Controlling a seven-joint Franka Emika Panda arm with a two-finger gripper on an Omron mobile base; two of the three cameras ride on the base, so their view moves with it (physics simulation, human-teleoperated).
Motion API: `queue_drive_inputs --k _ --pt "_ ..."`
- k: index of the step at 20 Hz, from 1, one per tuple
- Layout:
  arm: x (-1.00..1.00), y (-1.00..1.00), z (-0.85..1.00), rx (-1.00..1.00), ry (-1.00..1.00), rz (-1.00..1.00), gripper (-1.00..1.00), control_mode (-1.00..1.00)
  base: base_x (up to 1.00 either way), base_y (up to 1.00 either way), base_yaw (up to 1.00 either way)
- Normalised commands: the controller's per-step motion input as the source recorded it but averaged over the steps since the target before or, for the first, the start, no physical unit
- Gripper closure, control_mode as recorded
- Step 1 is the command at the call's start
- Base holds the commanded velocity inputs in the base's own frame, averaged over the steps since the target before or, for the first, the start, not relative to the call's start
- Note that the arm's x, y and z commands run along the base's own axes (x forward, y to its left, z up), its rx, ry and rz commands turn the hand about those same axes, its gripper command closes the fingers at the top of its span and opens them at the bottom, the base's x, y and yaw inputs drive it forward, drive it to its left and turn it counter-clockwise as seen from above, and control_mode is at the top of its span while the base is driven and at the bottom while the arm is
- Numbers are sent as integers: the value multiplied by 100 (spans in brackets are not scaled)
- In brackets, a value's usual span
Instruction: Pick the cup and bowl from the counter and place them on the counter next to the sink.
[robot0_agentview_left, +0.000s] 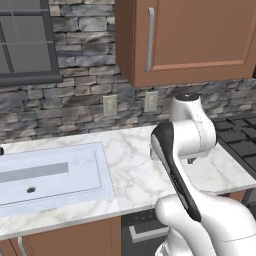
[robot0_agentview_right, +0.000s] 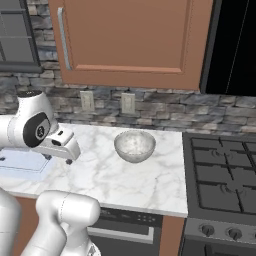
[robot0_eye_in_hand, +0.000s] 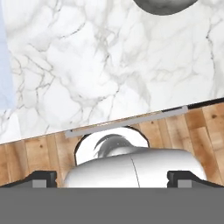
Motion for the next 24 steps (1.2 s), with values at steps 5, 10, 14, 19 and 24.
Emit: queue_drive_inputs --k 5,10,14,19,24 --pt "8 -18 -22 -4 -11 0 -100 -100 0 0 0" --pt "0 -22 -30 0 -11 0 -100 -100 0 0 0" --pt "1 -18 -22 0 -6 0 -100 -100 0 0 0" --pt "0 -22 6 -2 0 0 -100 -100 0 0 0" --pt "1 -22 13 -1 0 0 -100 -100 0 0 0"
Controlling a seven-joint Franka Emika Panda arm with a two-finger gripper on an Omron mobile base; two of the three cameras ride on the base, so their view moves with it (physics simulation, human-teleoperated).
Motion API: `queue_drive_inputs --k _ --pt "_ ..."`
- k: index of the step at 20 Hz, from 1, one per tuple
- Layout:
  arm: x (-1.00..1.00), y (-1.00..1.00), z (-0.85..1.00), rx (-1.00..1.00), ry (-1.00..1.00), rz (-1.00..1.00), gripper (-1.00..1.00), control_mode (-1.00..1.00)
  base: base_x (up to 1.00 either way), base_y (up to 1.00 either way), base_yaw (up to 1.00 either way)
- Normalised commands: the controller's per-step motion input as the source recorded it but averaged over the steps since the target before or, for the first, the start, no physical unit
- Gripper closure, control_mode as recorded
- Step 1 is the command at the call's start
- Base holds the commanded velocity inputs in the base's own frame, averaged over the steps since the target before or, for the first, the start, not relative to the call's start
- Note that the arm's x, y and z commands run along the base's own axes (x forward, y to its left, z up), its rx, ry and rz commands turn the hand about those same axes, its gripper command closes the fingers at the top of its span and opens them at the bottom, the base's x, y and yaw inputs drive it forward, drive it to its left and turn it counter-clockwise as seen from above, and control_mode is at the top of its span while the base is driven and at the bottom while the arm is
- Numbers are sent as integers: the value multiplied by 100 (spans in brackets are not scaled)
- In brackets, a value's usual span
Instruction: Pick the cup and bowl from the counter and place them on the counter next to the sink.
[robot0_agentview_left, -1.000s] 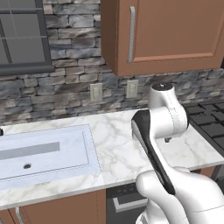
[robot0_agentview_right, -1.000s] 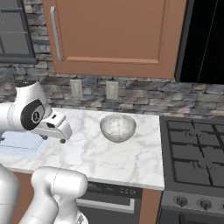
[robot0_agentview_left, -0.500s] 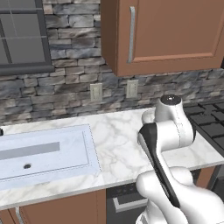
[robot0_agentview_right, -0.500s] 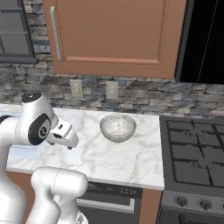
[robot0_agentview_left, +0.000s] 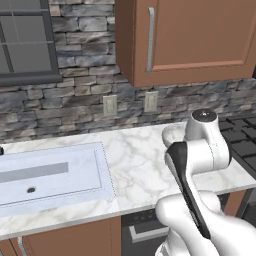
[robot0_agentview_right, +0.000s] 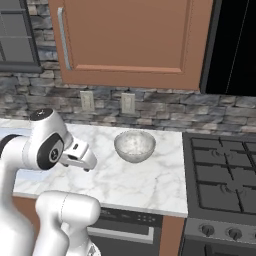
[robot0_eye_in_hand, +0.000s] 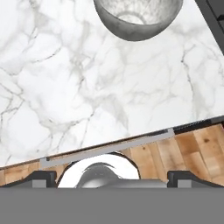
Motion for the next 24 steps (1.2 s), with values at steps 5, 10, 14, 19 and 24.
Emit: queue_drive_inputs --k 5,10,14,19,24 --pt "22 -22 9 -3 0 0 -100 -100 0 0 0" --pt "49 -14 0 -2 0 0 -100 -100 0 0 0" --pt "66 -6 0 -1 0 0 -100 -100 0 0 0" --pt "66 -5 -1 -1 0 0 -100 -100 0 0 0" --pt "53 -13 -1 -2 0 0 -100 -100 0 0 0"
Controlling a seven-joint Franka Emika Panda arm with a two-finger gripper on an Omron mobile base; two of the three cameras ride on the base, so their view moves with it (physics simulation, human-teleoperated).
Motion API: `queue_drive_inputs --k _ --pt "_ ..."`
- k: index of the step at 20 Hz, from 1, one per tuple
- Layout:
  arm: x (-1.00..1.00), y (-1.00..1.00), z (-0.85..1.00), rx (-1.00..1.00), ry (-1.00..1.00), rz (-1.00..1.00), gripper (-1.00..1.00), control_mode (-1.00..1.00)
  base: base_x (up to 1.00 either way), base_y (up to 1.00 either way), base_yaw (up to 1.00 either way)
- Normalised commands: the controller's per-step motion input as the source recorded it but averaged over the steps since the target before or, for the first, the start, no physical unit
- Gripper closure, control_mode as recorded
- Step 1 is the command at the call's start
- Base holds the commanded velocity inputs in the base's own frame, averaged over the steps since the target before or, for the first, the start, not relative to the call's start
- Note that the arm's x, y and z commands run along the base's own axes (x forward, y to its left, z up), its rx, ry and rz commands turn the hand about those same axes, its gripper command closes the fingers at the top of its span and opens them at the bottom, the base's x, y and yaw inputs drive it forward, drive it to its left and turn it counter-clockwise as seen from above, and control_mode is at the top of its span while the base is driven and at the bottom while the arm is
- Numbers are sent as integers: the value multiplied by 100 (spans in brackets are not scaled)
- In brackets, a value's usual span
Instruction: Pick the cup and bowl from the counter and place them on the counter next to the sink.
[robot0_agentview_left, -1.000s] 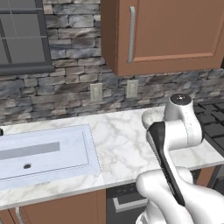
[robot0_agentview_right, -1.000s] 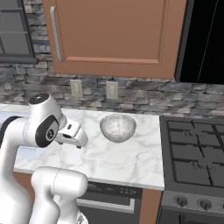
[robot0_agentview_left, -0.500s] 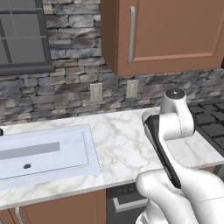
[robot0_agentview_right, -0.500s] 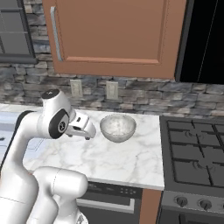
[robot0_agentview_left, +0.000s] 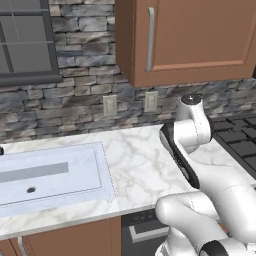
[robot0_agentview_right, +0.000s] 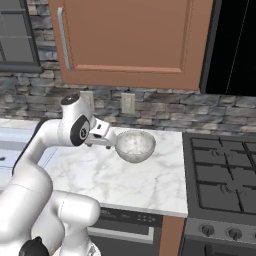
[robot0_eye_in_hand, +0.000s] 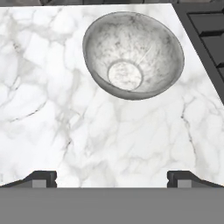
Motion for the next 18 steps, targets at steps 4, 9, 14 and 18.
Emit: queue_drive_inputs --k 4,9,14,18 --pt "39 -13 0 -3 0 0 -100 -100 0 0 0" --pt "33 -13 0 -3 0 0 -100 -100 0 0 0" --pt "21 -4 0 -3 0 0 -100 -100 0 0 0" --pt "16 0 -1 -1 0 0 -100 -100 0 0 0"
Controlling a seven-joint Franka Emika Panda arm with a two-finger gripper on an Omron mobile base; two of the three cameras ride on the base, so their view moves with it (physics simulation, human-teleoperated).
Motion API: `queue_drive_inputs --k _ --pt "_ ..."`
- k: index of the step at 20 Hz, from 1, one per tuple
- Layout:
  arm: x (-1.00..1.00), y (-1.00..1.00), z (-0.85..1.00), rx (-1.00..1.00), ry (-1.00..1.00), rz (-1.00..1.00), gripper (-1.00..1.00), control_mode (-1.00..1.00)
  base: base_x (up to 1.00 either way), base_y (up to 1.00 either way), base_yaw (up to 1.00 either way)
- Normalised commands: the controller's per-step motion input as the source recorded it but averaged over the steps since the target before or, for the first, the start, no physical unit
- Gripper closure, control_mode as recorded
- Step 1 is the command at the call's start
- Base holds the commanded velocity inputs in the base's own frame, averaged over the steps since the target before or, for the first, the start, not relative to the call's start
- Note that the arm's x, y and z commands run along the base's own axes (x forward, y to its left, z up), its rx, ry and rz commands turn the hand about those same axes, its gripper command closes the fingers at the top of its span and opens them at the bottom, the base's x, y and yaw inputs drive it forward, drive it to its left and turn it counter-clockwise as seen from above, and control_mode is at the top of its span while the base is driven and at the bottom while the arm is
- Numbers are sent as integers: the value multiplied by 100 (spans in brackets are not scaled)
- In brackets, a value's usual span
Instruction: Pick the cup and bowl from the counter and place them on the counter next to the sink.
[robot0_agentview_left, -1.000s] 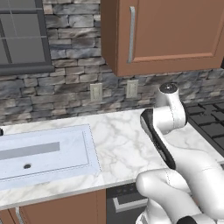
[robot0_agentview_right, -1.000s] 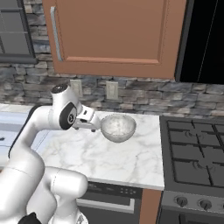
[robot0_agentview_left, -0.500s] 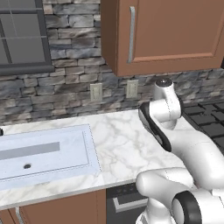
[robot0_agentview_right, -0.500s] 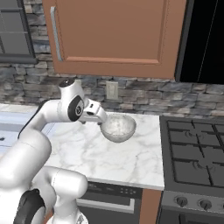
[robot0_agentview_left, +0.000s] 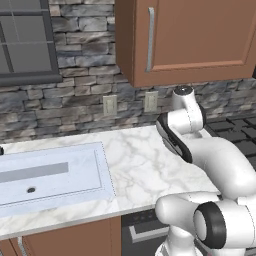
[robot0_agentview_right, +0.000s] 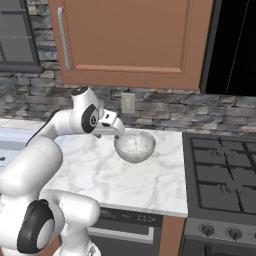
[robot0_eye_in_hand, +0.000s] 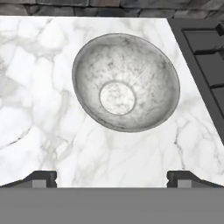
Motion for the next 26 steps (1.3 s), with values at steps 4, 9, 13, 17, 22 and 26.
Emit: queue_drive_inputs --k 4,9,13,17,22,26 --pt "6 0 -12 0 0 0 -100 -100 0 0 0" --pt "0 0 -21 4 0 3 -100 -100 0 0 0" --pt "0 0 -25 7 0 3 -100 -100 0 0 0" --pt "10 -1 -13 2 -2 2 -100 -100 0 0 0" --pt "32 -5 0 0 -2 2 -100 -100 0 0 0" --pt "56 0 0 0 0 4 -100 -100 0 0 0"
